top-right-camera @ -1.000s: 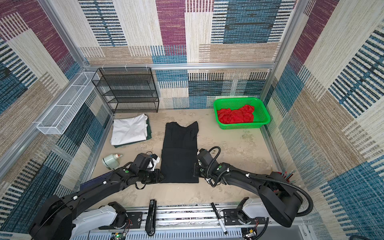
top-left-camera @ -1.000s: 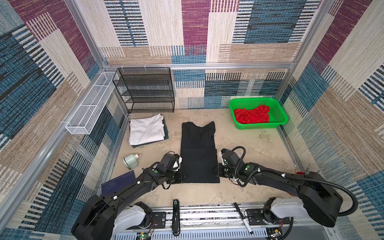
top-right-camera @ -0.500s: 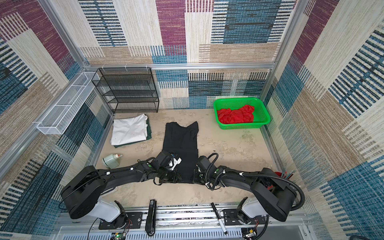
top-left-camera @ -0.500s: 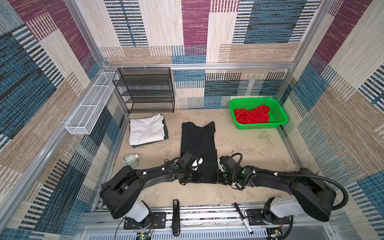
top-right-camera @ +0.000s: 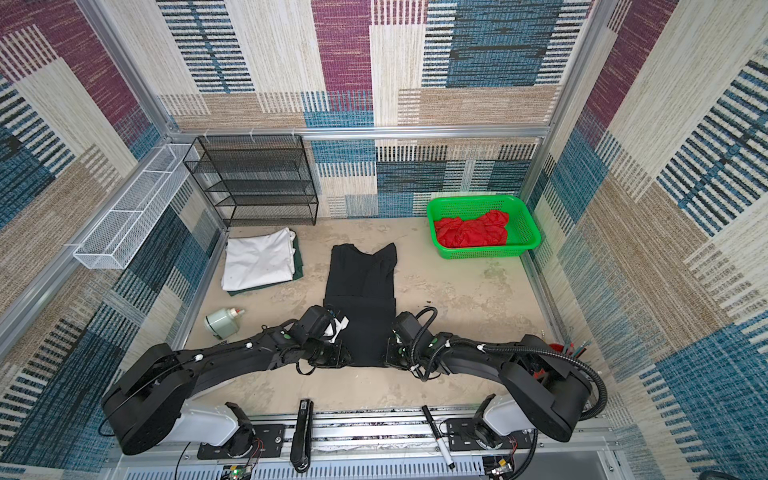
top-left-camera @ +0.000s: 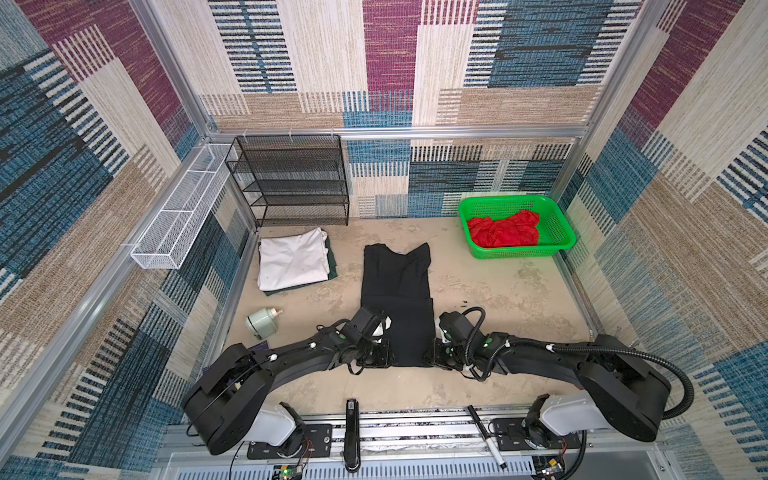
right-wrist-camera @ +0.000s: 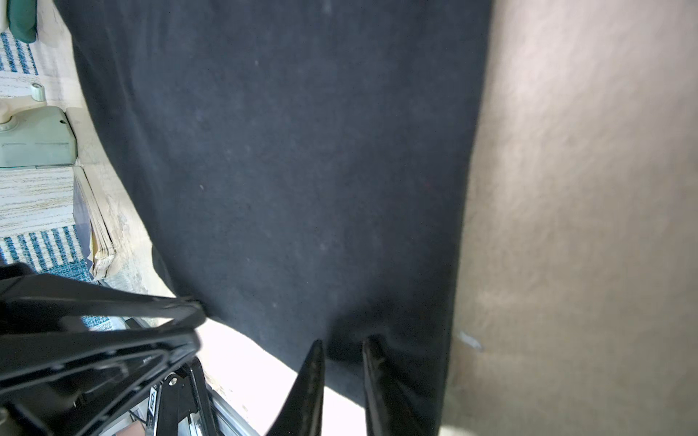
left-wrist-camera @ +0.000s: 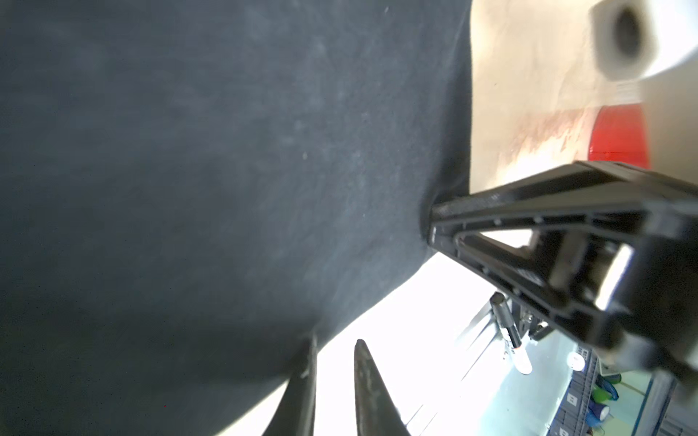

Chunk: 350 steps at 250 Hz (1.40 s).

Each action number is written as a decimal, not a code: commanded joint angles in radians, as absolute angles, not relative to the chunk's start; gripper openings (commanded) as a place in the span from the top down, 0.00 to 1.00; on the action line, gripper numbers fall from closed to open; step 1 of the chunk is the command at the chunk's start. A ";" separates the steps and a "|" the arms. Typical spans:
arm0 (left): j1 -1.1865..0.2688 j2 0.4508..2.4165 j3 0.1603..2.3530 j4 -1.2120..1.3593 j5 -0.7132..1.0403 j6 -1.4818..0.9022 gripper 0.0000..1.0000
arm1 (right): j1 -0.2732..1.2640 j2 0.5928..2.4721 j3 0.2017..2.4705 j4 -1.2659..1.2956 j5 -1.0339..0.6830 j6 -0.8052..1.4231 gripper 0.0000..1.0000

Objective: Fold and stack the t-shirts

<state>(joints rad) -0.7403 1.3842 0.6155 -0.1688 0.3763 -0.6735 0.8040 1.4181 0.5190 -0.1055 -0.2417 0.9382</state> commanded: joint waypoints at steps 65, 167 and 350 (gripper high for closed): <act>-0.708 1.475 0.595 -0.230 0.347 -0.674 0.80 | 0.804 1.431 0.520 -0.324 -0.174 0.933 0.77; -0.704 1.183 0.613 -0.524 0.215 -0.608 0.68 | 0.799 1.290 0.562 -0.450 -0.110 0.921 0.61; -0.809 1.244 0.542 -0.379 0.371 -0.780 0.53 | 0.795 1.057 0.459 -0.611 -0.067 1.004 0.45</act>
<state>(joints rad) -0.7834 1.2327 0.5415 -0.3901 0.3756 -0.7200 0.7963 1.0626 0.4751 -0.5610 -0.1009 0.9794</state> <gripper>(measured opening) 0.467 0.553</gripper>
